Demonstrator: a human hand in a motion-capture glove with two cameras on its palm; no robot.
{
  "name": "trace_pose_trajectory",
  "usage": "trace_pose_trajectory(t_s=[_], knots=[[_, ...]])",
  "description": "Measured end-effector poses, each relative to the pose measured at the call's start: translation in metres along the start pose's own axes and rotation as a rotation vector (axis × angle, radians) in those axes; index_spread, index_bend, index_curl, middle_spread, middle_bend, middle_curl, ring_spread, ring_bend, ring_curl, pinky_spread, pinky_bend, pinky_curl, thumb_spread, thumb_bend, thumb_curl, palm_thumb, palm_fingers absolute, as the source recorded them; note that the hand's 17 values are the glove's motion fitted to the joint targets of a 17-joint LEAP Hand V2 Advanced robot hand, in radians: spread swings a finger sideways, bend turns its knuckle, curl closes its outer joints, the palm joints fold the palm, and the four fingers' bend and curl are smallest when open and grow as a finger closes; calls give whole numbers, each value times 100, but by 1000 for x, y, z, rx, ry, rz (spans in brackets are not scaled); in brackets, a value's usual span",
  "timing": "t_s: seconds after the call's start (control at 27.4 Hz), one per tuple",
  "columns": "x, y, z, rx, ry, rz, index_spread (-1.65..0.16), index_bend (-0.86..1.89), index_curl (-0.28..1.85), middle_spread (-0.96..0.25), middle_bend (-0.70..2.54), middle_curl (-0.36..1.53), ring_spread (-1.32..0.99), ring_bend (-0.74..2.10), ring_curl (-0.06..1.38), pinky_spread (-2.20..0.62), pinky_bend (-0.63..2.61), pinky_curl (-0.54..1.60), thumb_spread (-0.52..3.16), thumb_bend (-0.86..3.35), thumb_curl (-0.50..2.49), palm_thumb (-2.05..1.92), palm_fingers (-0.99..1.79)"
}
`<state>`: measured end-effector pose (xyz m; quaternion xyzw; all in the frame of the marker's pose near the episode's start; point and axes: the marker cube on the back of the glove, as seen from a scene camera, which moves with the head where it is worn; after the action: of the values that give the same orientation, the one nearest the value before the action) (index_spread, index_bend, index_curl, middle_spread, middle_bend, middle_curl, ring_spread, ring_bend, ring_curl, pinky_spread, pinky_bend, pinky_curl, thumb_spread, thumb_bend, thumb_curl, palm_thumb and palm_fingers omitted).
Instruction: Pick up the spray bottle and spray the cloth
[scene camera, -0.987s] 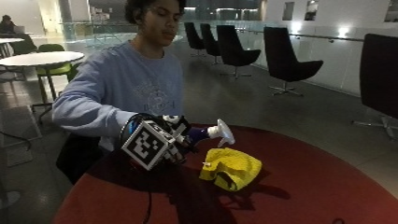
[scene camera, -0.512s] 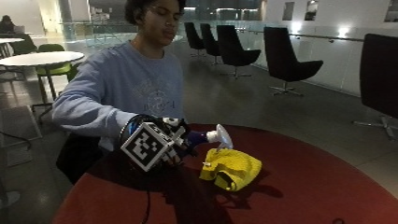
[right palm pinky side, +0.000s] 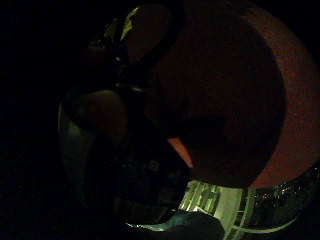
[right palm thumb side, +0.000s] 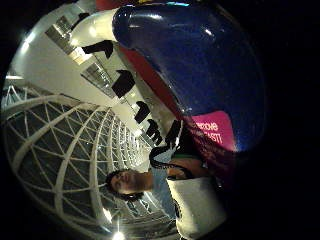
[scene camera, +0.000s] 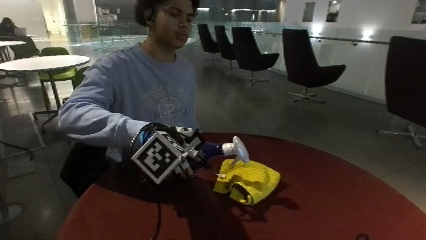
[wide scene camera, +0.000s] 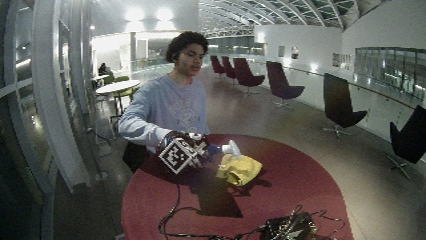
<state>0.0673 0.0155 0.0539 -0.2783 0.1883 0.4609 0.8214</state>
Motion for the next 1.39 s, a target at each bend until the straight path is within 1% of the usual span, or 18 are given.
trace_pose_trajectory(t_s=[0.26, 0.48, 0.69, 0.88, 1.21, 1.39], knots=[[-6, 6, 6, -25, -15, -30, -38, 3, 4, 4, 44, 43, 8, 75, 38, 28, 60, 37, 93, -2, 59, 73, 63], [-20, 3, 23, 32, -33, -154, -38, 4, 4, 4, 44, 42, 8, 75, 38, 27, 60, 37, 93, -2, 60, 73, 64], [-59, -2, 49, 160, -107, -374, -38, 4, 4, 4, 44, 43, 8, 75, 38, 27, 60, 37, 93, -2, 60, 73, 63], [-102, -6, 75, 245, -181, -591, -38, 5, 5, 4, 44, 43, 8, 75, 38, 27, 59, 36, 93, -2, 60, 73, 62], [-171, -37, 148, 227, -268, -973, -39, 6, 6, 1, 44, 42, 7, 73, 38, 25, 55, 36, 92, -2, 60, 74, 59], [-192, -69, 177, 244, -282, -1097, -40, 5, 6, -1, 43, 42, 5, 71, 38, 23, 55, 35, 93, -2, 61, 74, 56]])
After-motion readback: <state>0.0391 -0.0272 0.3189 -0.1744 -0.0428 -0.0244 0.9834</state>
